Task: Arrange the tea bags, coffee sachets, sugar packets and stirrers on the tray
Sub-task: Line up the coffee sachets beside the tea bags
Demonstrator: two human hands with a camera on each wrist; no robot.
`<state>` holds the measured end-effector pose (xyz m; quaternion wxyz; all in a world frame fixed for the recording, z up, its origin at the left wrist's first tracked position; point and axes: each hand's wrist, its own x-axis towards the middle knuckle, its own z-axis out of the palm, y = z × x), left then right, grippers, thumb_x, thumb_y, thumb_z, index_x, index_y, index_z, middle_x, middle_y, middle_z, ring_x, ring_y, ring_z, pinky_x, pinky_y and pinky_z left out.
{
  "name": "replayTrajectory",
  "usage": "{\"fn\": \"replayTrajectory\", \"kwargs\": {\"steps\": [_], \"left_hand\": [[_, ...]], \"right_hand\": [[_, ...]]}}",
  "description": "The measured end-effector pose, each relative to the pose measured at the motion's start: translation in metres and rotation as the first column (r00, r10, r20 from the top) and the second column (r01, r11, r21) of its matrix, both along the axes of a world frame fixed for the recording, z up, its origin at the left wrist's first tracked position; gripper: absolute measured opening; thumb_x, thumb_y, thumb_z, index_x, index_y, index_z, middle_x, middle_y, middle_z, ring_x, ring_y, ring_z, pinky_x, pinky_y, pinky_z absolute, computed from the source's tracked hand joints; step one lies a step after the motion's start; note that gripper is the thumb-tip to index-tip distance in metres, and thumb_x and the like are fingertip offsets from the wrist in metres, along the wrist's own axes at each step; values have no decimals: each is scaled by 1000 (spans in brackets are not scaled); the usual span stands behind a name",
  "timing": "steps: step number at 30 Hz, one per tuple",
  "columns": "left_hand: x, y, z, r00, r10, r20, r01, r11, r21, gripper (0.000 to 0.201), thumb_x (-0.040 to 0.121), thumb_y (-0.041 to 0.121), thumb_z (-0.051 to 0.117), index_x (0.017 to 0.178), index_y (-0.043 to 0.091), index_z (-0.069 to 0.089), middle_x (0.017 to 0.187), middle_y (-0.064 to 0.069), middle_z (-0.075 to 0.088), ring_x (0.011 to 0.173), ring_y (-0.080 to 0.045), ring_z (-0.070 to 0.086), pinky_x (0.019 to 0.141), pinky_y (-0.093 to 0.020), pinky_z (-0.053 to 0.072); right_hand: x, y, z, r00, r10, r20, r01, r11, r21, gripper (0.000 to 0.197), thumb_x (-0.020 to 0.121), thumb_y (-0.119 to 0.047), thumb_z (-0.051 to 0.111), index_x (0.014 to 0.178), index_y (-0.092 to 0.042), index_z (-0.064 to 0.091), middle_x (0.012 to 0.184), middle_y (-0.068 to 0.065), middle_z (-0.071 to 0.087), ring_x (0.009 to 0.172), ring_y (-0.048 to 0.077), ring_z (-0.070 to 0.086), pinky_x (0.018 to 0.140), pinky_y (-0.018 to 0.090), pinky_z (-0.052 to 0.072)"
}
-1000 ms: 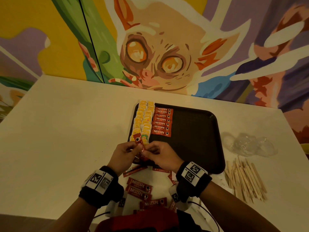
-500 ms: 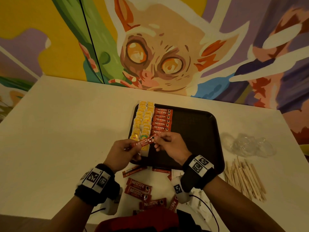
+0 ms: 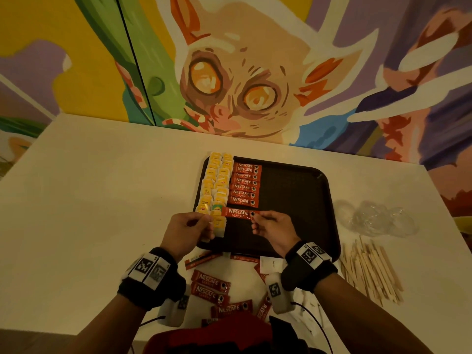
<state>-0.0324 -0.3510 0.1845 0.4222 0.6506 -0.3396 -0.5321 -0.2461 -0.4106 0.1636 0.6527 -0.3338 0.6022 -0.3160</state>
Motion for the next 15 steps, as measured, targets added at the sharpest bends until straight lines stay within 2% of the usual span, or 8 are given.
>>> {"fn": "replayTrajectory", "kwargs": {"steps": [2,5,10,13,15], "left_hand": [[-1,3,-3,999,-47,17,47,999,9,17,94,10,59,87,-2,70,72,-12,69,57,-16,66,56,-24,55],[-1,10,-8,995,-93,47,92,995,40,17,93,15,60,89,3,70,76,-10,71,61,-18,67,62,-28,58],[0,25,-14,987,-138,80,132,988,75,16,94,17,60,89,8,71,77,-6,72,59,-8,66,56,-15,52],[3,33,-22,971,-200,129,185,975,119,16,96,18,56,93,11,70,82,-6,71,57,-3,64,55,-14,51],[6,38,-27,960,-235,149,214,966,148,16,96,18,55,93,13,70,84,-5,71,59,-5,64,56,-16,52]], "right_hand": [[-1,-6,-7,997,-42,-64,44,999,29,11,92,-3,61,103,-5,64,93,11,66,77,16,64,68,28,56],[2,-16,-20,976,-100,-192,114,992,63,12,90,-5,65,102,-6,65,90,11,68,76,16,66,75,32,59],[12,-33,-32,947,-113,-300,153,982,113,4,88,-6,68,88,-7,64,80,9,67,72,17,66,82,37,60],[18,-41,-31,944,-83,-319,138,979,153,5,89,-6,67,87,-6,63,76,10,65,69,17,65,82,38,60],[20,-45,-31,942,-80,-326,140,976,166,13,89,-6,68,80,-6,59,75,11,64,66,17,63,76,36,60]]}}
